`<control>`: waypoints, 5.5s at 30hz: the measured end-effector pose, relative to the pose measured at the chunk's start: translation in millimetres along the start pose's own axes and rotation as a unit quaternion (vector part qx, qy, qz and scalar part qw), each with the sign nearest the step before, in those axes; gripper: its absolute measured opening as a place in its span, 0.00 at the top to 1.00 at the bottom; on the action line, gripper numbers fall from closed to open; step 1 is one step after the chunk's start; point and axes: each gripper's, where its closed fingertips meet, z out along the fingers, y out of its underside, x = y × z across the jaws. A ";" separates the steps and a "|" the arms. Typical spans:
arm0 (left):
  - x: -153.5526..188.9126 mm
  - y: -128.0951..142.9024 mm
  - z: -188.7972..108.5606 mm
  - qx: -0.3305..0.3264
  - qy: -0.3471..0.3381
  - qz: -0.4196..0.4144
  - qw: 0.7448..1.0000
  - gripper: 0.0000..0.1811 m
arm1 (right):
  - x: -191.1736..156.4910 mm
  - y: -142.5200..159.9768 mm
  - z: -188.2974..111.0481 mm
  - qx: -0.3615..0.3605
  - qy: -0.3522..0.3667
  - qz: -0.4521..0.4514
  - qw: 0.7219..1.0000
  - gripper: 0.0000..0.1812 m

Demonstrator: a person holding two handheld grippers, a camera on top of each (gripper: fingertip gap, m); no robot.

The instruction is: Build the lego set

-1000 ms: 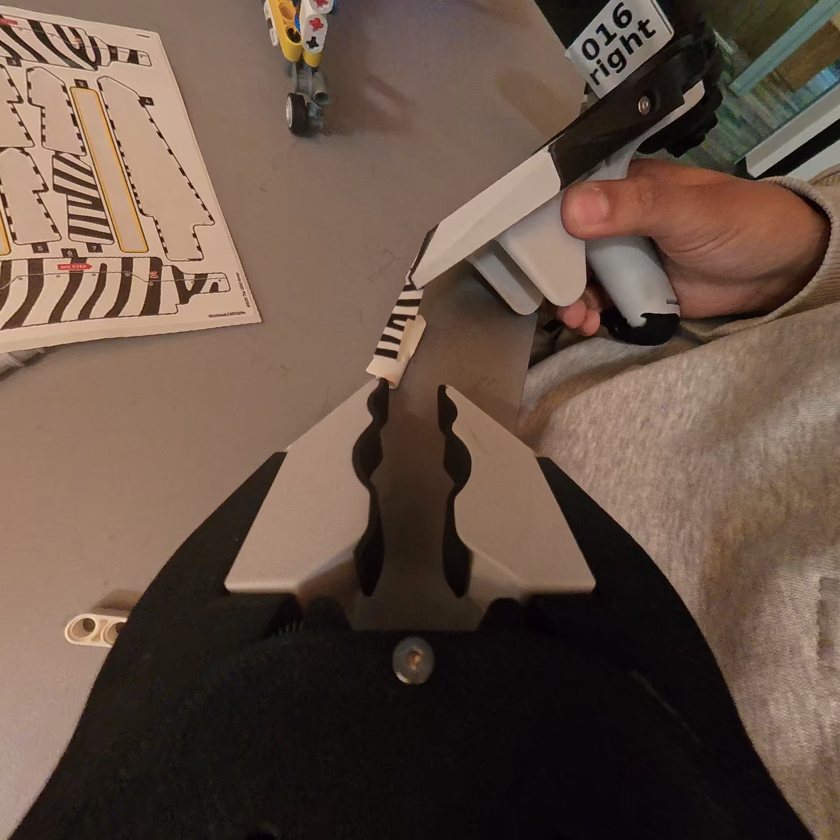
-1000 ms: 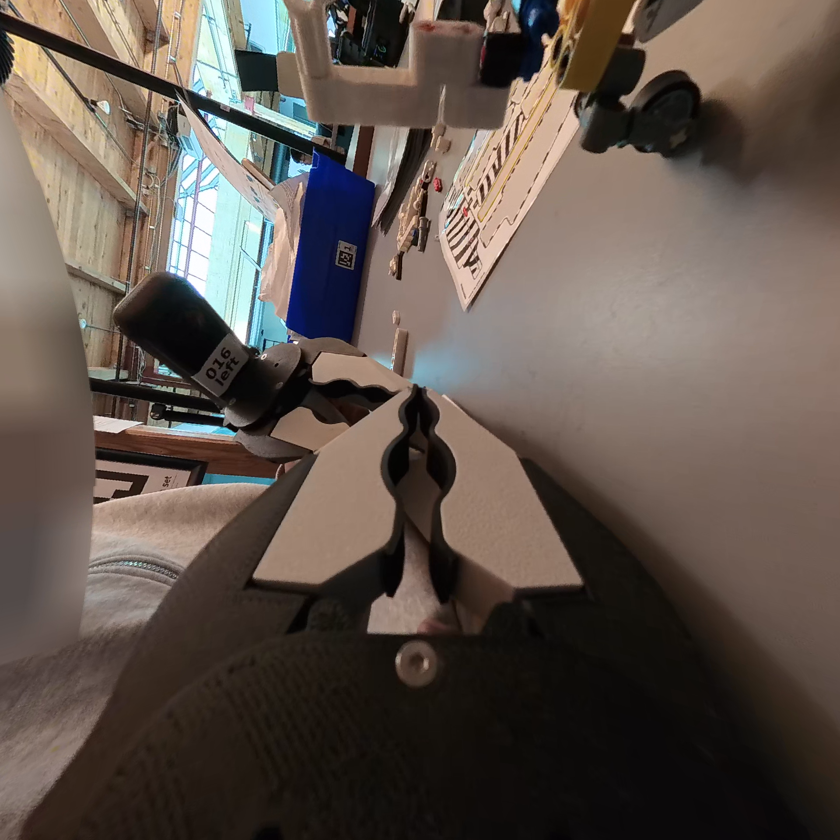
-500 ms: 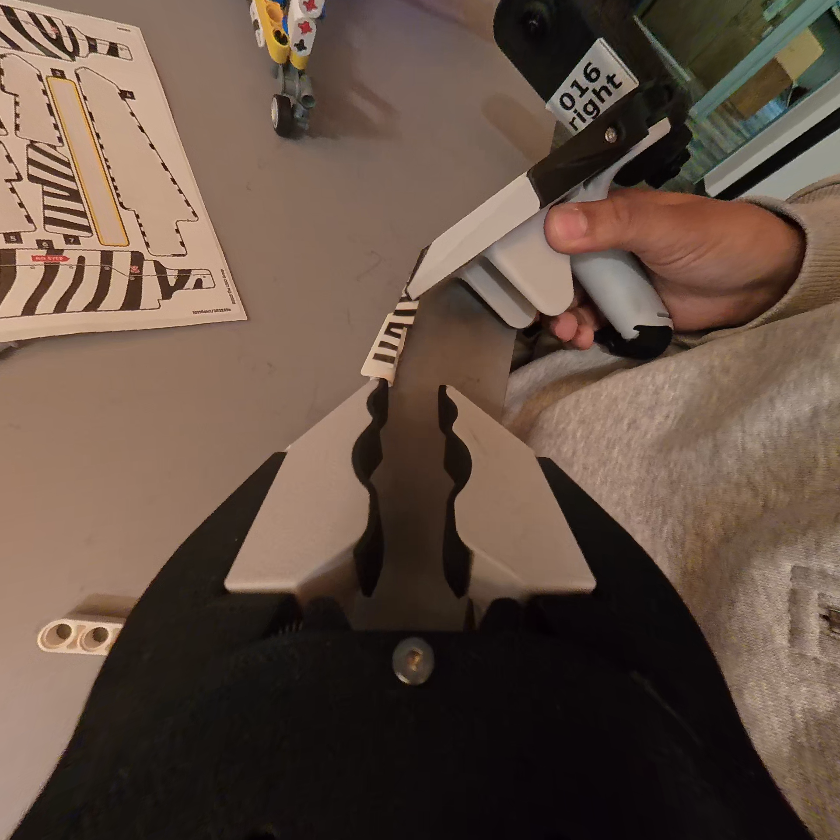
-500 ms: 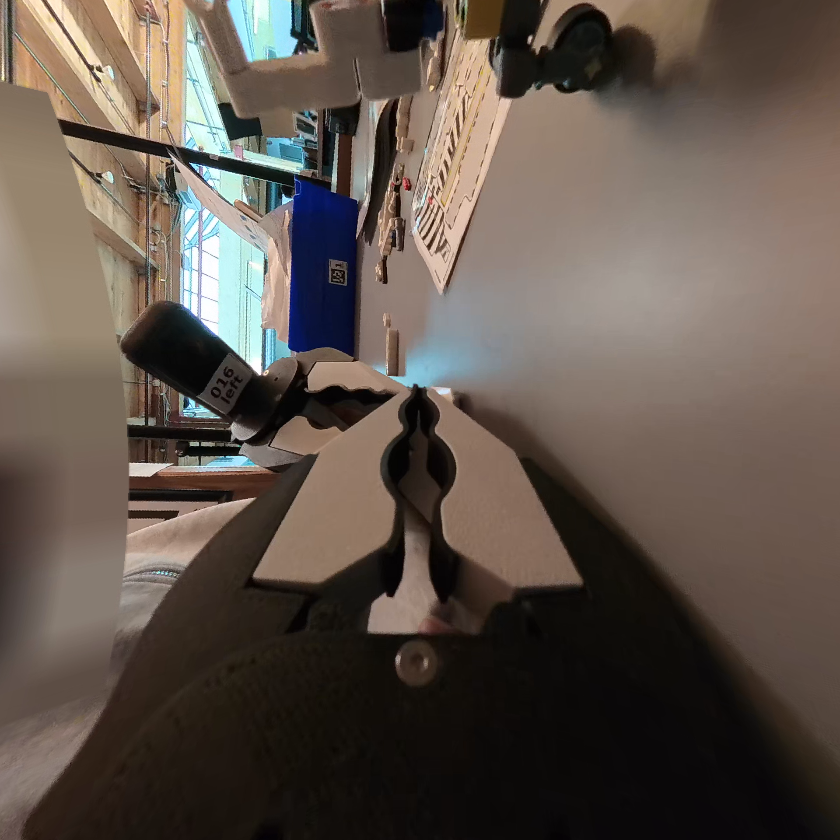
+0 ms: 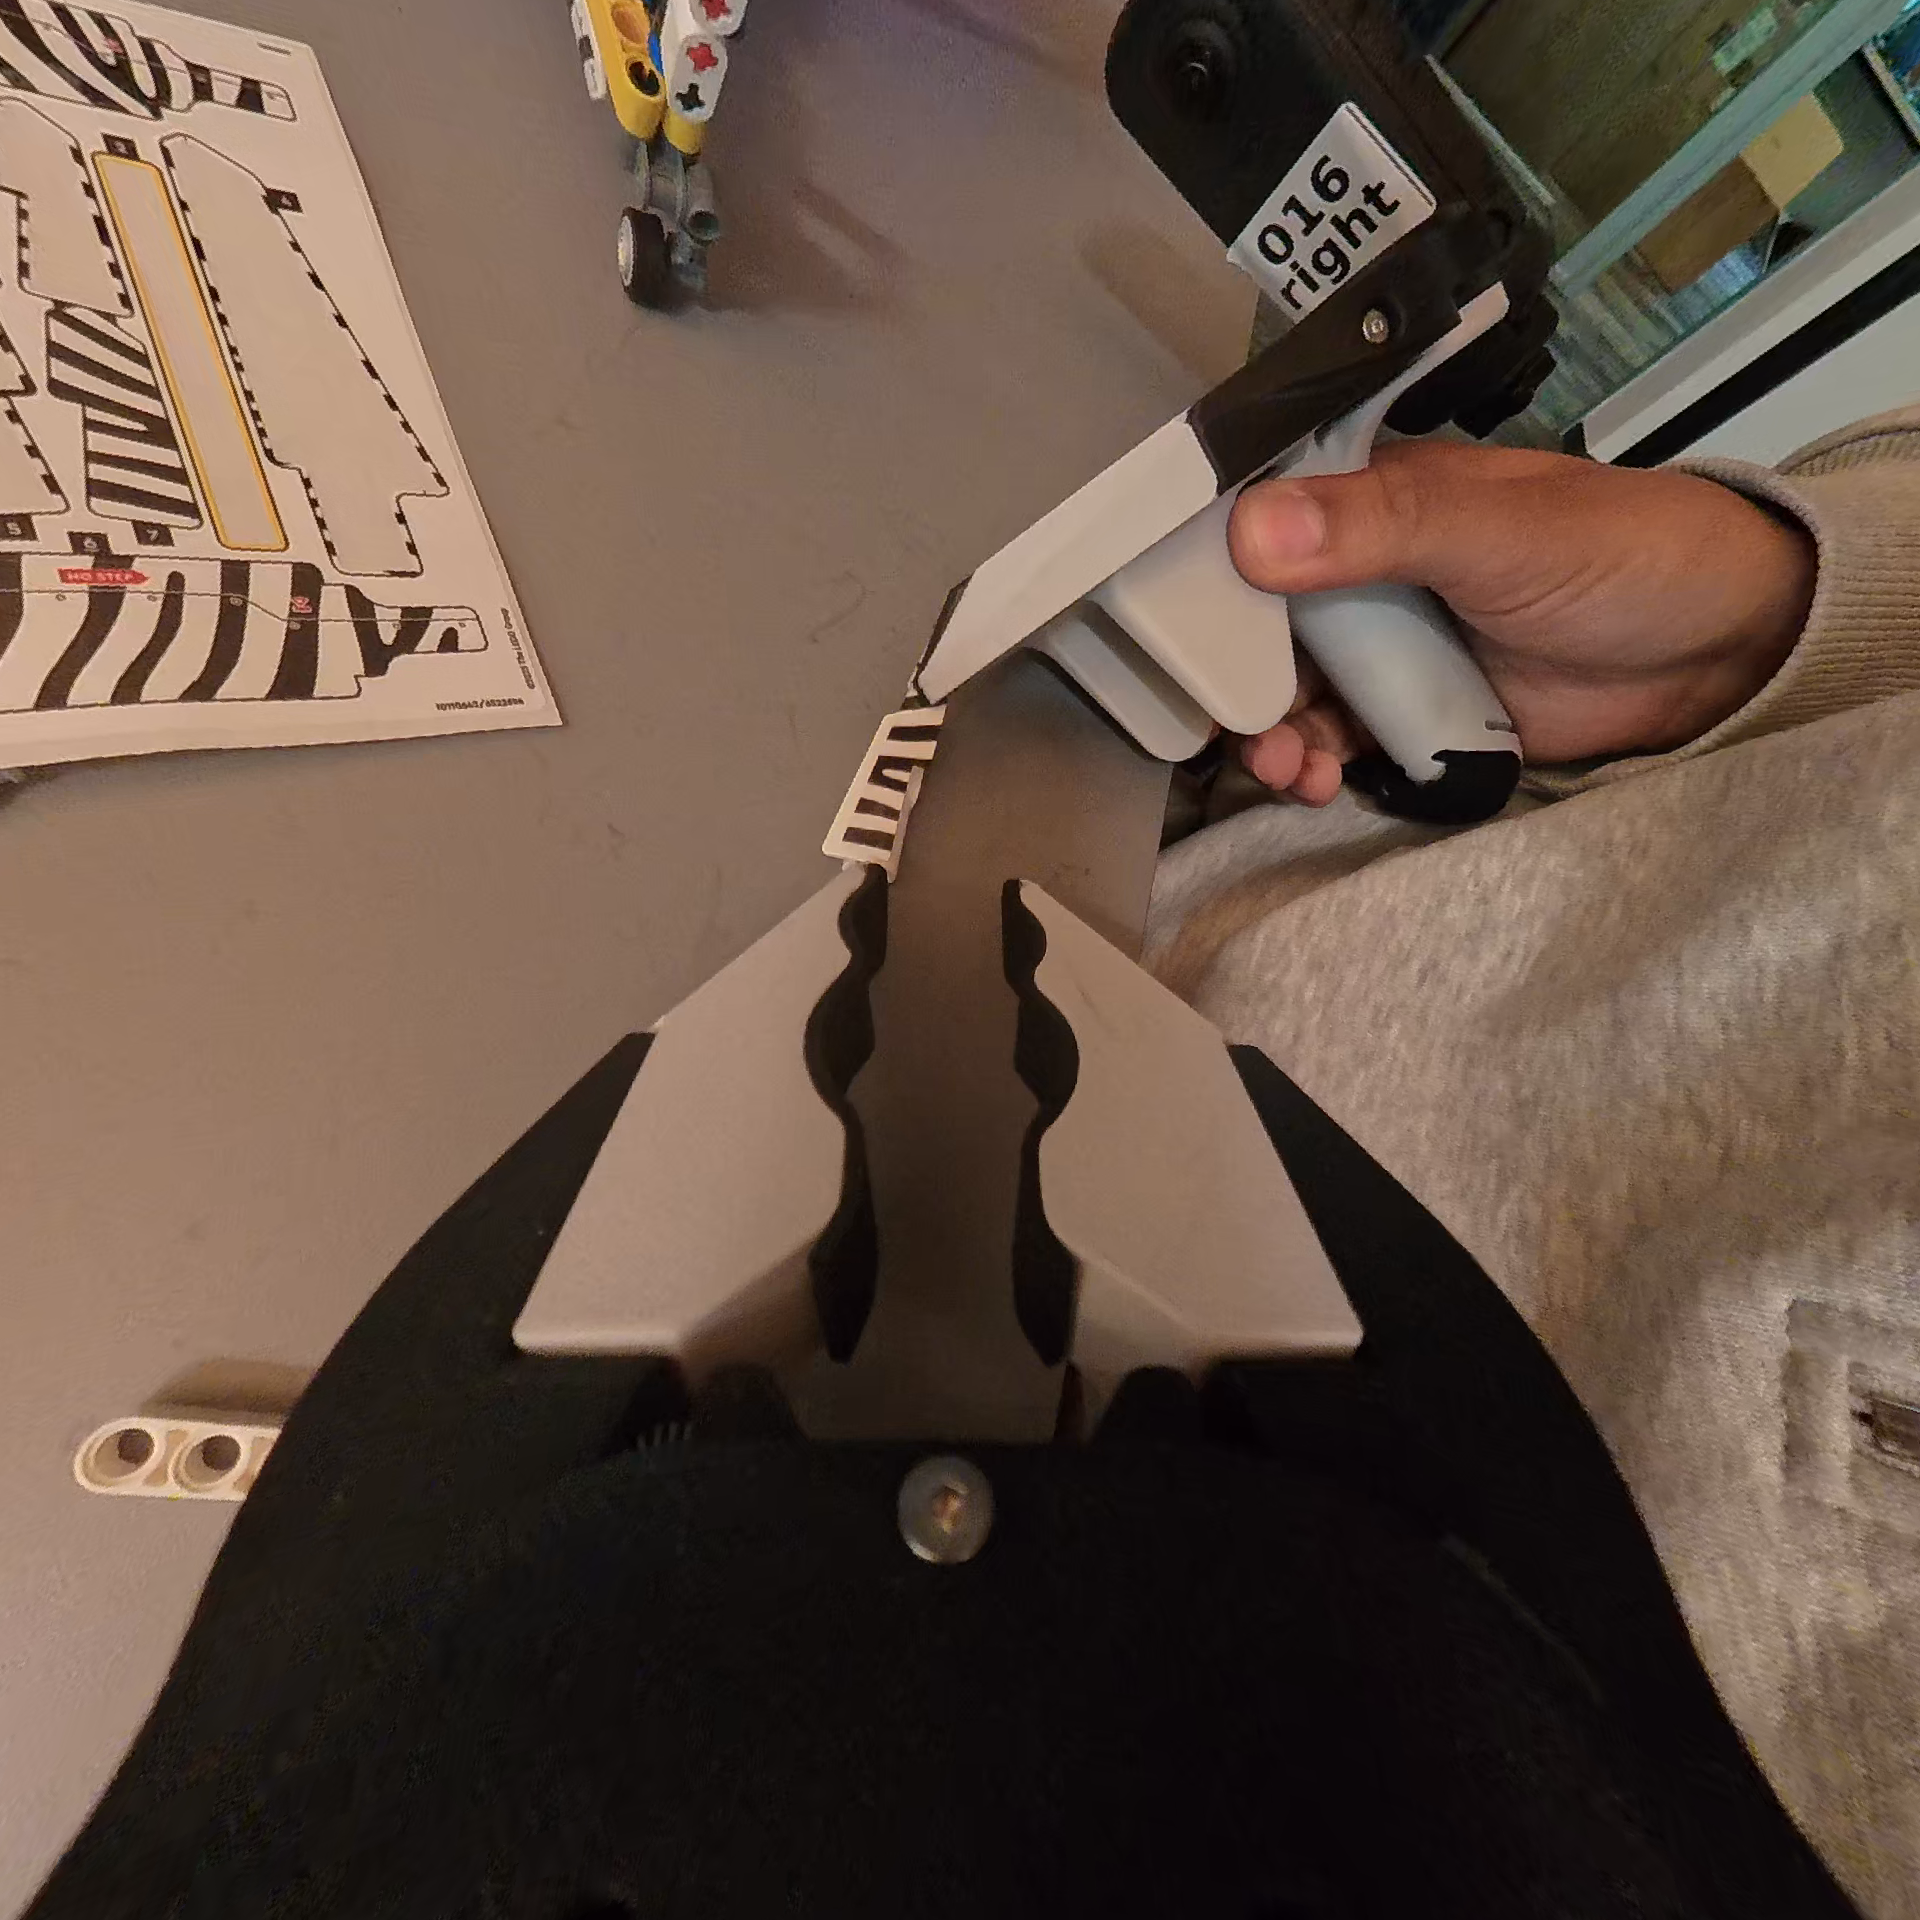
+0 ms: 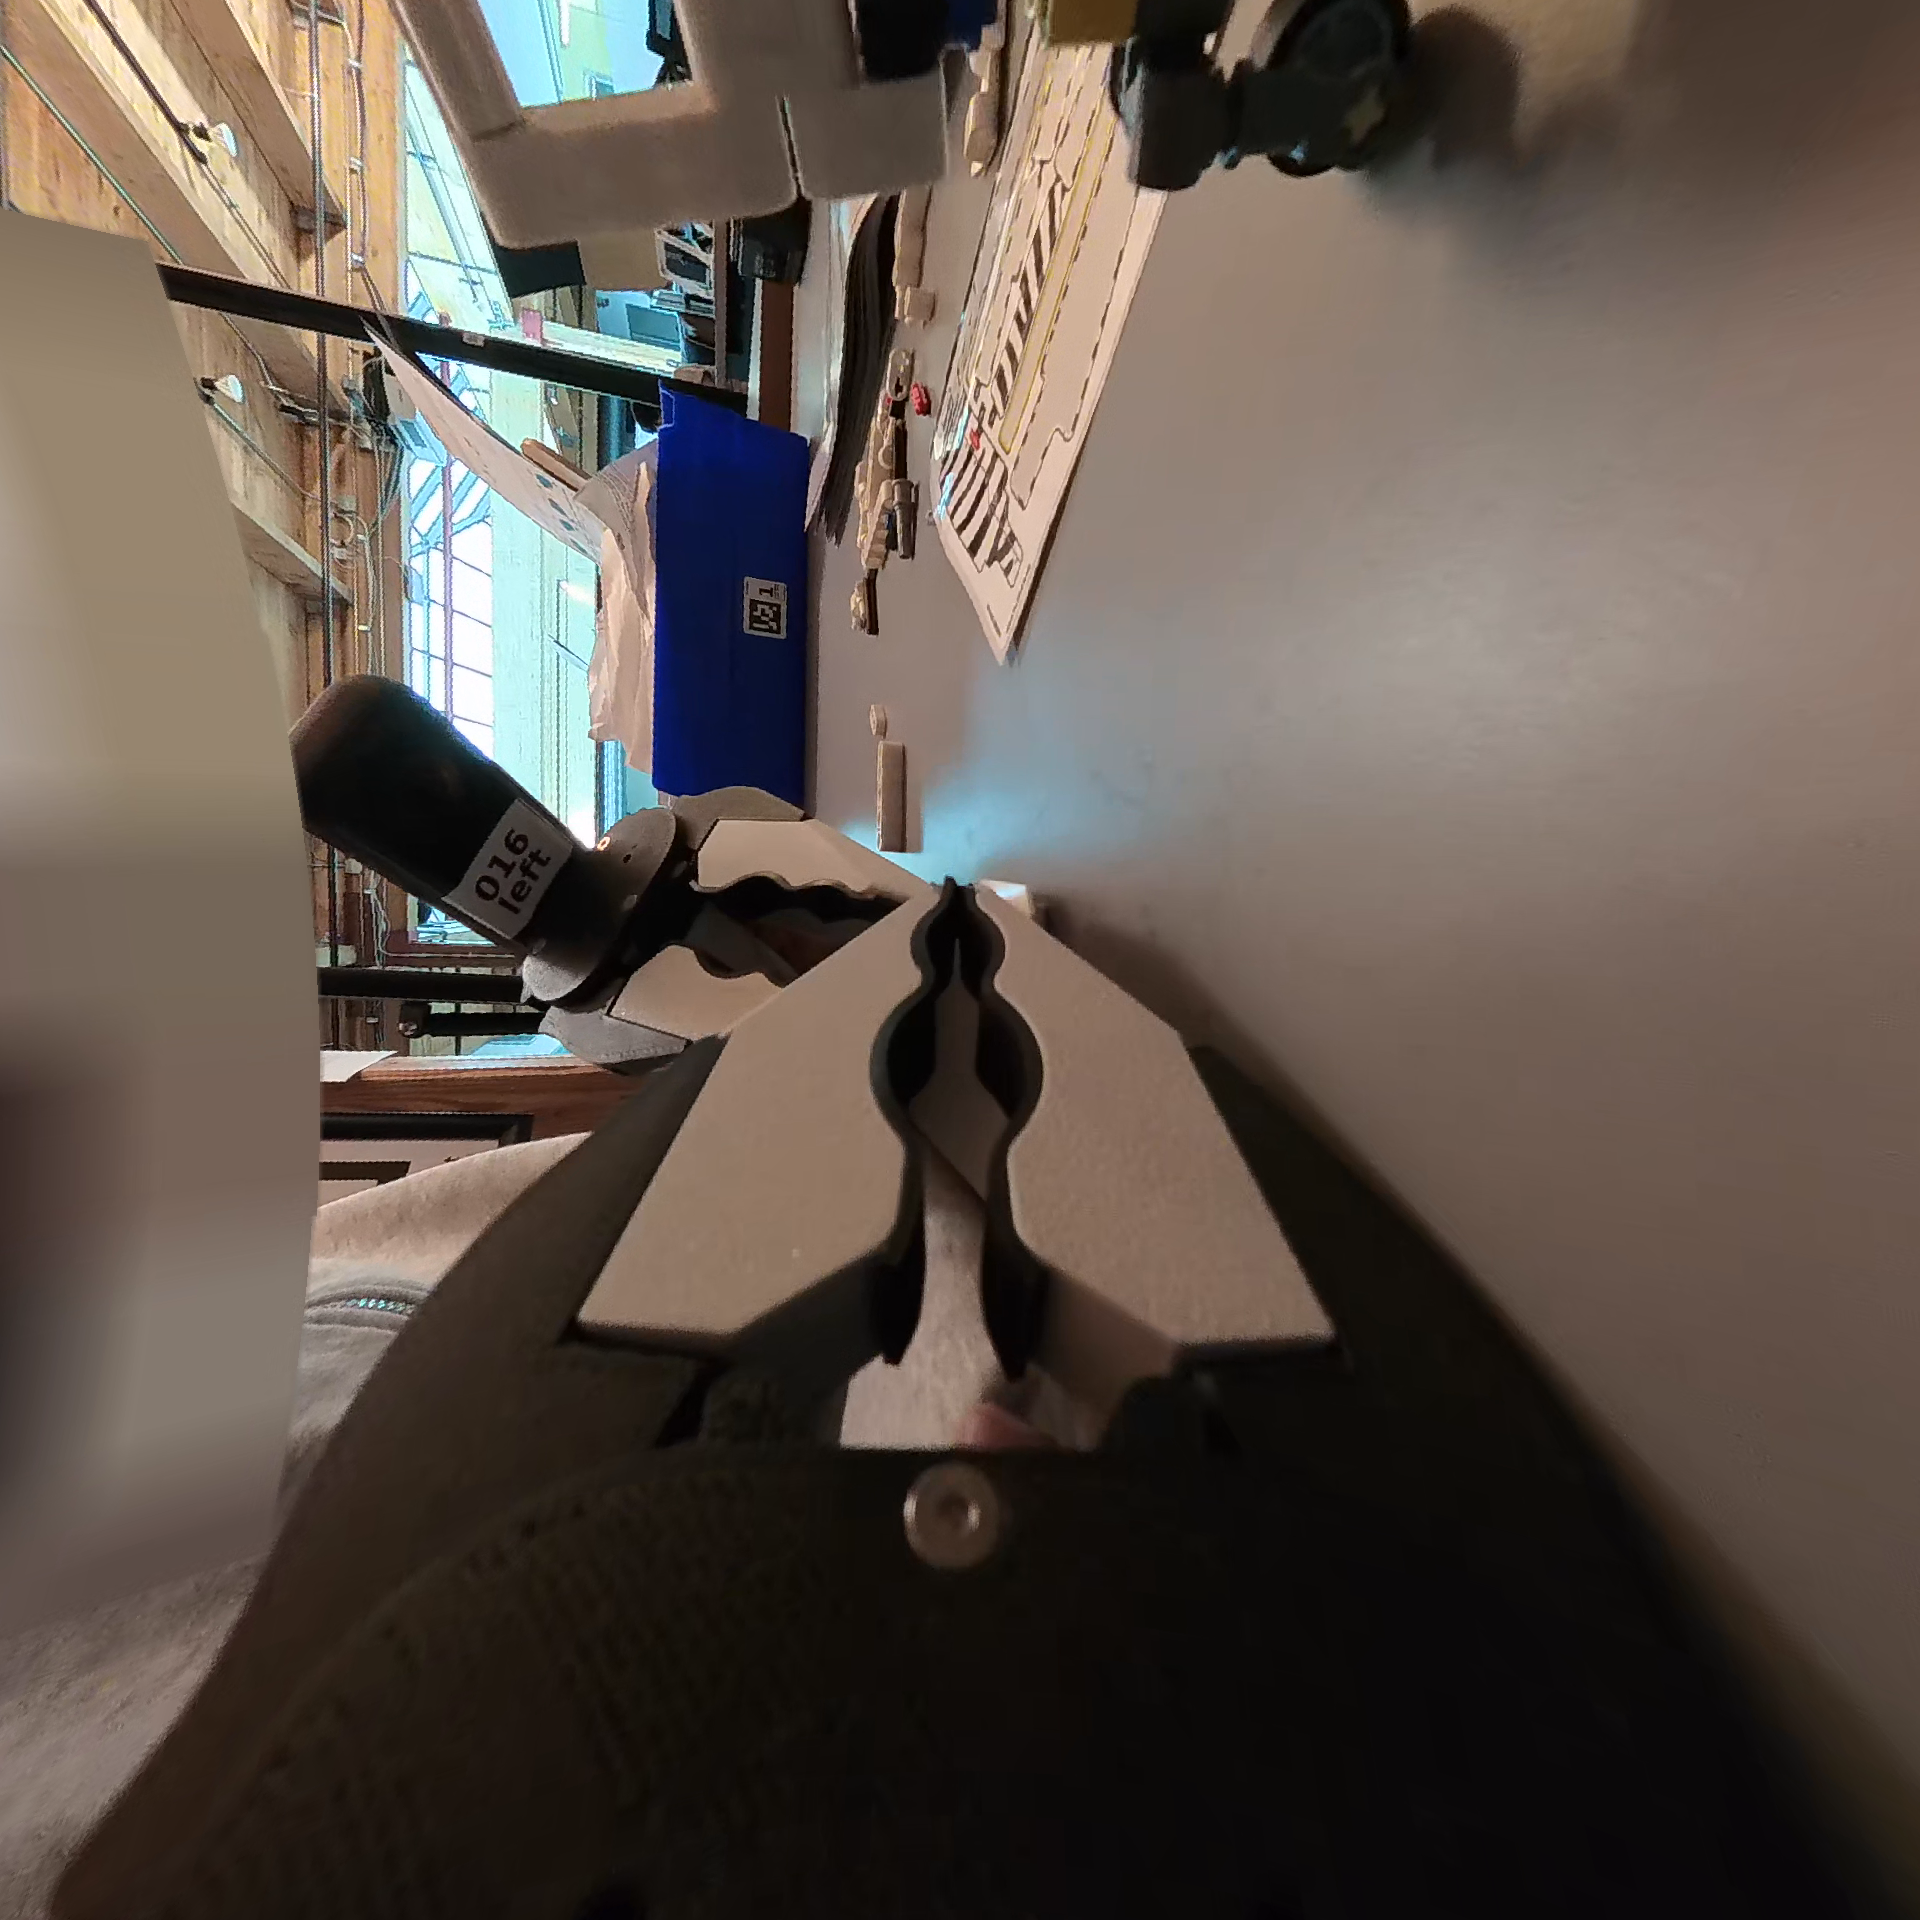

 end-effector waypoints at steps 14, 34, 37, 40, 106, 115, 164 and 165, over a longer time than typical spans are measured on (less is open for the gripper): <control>-0.1 0.2 -0.1 0.000 0.000 0.000 1.000 0.89 | 0.9 -0.6 0.2 0.001 0.004 -0.001 1.000 1.00; -0.1 0.9 -0.3 -0.001 0.000 -0.001 1.000 0.89 | 2.4 0.5 0.4 -0.006 0.010 -0.005 1.000 1.00; -0.1 -0.4 -1.6 0.005 -0.003 0.002 1.000 0.88 | 2.5 -0.2 0.3 -0.004 0.011 -0.005 1.000 1.00; 0.3 -3.6 -4.5 0.019 -0.008 0.009 1.000 0.88 | 2.8 -0.1 0.4 -0.004 0.012 -0.006 1.000 1.00; 13.7 -1.4 8.9 -0.002 -0.007 0.042 0.999 0.82 | 4.5 -4.7 2.7 -0.007 0.052 -0.051 0.997 0.97; 14.5 0.4 9.8 -0.008 -0.004 0.041 0.999 0.86 | 3.5 -11.0 -0.5 0.006 0.061 -0.083 0.995 0.94; 15.1 1.1 10.7 -0.010 -0.003 0.040 0.999 0.87 | 13.3 11.5 -18.6 -0.091 0.225 -0.595 0.767 1.00; 15.2 1.1 10.7 -0.010 -0.003 0.040 0.999 0.87 | 14.9 10.3 -20.7 -0.092 0.228 -0.592 0.768 1.00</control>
